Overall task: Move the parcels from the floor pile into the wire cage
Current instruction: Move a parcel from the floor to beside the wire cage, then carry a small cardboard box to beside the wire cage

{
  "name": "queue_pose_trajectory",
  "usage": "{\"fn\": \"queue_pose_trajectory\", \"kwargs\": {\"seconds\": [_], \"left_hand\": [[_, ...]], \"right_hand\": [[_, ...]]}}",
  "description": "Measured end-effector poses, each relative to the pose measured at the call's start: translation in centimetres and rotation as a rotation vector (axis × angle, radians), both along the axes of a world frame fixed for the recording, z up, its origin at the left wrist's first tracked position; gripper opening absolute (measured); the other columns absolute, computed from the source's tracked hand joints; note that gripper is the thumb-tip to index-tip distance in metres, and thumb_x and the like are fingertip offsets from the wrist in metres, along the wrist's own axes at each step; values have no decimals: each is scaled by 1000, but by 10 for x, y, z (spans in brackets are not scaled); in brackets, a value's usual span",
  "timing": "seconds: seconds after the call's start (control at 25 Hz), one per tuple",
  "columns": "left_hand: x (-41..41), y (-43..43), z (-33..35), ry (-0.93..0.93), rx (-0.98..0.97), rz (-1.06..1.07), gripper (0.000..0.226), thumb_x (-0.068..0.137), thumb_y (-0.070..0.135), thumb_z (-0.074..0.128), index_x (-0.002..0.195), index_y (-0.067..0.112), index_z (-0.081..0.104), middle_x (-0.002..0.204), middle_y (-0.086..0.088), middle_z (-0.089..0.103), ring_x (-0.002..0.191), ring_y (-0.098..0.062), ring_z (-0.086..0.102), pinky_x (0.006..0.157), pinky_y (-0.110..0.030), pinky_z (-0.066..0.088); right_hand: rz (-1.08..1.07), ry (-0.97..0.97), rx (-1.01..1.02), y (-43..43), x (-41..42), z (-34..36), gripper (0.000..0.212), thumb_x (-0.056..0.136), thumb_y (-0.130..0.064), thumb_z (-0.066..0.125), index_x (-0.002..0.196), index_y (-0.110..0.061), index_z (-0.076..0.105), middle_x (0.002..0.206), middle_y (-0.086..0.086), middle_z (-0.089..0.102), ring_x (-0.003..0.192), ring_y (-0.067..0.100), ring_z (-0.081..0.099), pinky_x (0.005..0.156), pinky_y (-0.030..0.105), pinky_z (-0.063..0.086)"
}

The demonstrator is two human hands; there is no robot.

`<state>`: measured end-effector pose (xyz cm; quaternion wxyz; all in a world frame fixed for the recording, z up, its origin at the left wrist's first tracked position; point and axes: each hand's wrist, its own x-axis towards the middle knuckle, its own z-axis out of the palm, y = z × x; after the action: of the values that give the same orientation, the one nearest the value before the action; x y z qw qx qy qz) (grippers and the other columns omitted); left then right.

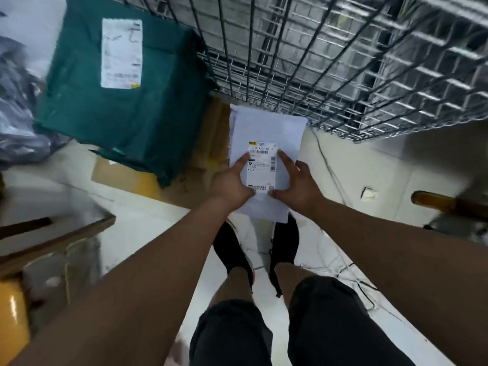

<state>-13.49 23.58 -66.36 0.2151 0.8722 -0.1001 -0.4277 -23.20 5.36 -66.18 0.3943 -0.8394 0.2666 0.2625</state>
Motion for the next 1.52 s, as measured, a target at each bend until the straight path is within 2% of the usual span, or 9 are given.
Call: {"fn": "queue_pose_trajectory", "kwargs": {"seconds": [0.16, 0.32, 0.48, 0.6, 0.72, 1.0, 1.2, 1.4, 1.52], "left_hand": [[34, -12, -111, 77, -46, 41, 113, 64, 42, 87, 158, 47, 24, 162, -8, 31, 142, -33, 41, 114, -40, 43], [52, -25, -201, 46, -52, 33, 105, 76, 28, 88, 159, 42, 26, 163, -10, 26, 145, -31, 36, 117, -36, 38], [47, -33, -261, 24, -12, 48, 97, 82, 32, 82, 159, 43, 26, 163, -10, 24, 144, -31, 36, 115, -32, 38], [40, -29, -277, 4, -23, 76, 87, 87, 29, 76, 159, 42, 29, 167, -8, 13, 149, -31, 29, 118, -32, 36], [28, -18, -269, -73, -30, 94, 80, 91, 17, 71, 158, 37, 32, 169, -4, 7, 153, -27, 21, 119, -26, 29], [15, -5, -121, -22, -107, 45, 76, 91, 15, 69, 157, 33, 37, 161, 2, 34, 139, -18, 43, 107, -28, 46], [24, -35, 86, -26, -123, -149, 67, 92, 20, 69, 154, 29, 45, 145, -7, 50, 127, -24, 54, 103, -37, 51], [34, -78, 250, 2, -76, -403, 56, 92, 35, 70, 145, 28, 53, 133, 9, 57, 113, -14, 56, 89, -22, 42], [24, -103, 339, -23, -120, -477, 54, 91, 28, 73, 142, 25, 57, 130, 6, 63, 109, -14, 60, 84, -22, 41]], "right_hand": [[-9, 0, -24, -6, 31, -106, 115, 66, -47, 82, 161, -22, 22, 145, 27, 40, 135, 38, 43, 103, 38, 43], [-37, -11, -21, -17, 51, -208, 124, 53, -61, 71, 161, -27, 21, 149, 22, 42, 138, 37, 43, 111, 43, 41], [-23, 28, -6, -24, 54, -259, 116, 70, -35, 87, 162, -29, 17, 148, 22, 40, 138, 37, 41, 111, 39, 39], [-18, 9, 25, -20, 52, -285, 116, 69, -28, 88, 162, -29, 19, 139, 23, 48, 126, 40, 51, 96, 32, 44], [-63, -3, 68, -16, 50, -285, 106, 78, -18, 84, 161, -28, 20, 150, 17, 43, 137, 32, 44, 101, 27, 37], [6, -3, 17, -15, 32, -130, 101, 84, -26, 79, 162, -31, 16, 162, 16, 25, 151, 27, 24, 116, 38, 34], [-35, -5, -4, -17, 23, 77, 91, 87, -20, 74, 161, -22, 21, 156, 19, 33, 146, 25, 30, 105, 28, 36], [-10, 6, -15, -22, 5, 266, 66, 100, -19, 60, 158, -13, 28, 160, 16, 31, 142, 34, 35, 106, 24, 24], [-87, -35, -40, -23, -15, 352, 72, 96, -22, 65, 158, -18, 29, 155, 13, 40, 139, 31, 38, 107, 29, 32]]}}
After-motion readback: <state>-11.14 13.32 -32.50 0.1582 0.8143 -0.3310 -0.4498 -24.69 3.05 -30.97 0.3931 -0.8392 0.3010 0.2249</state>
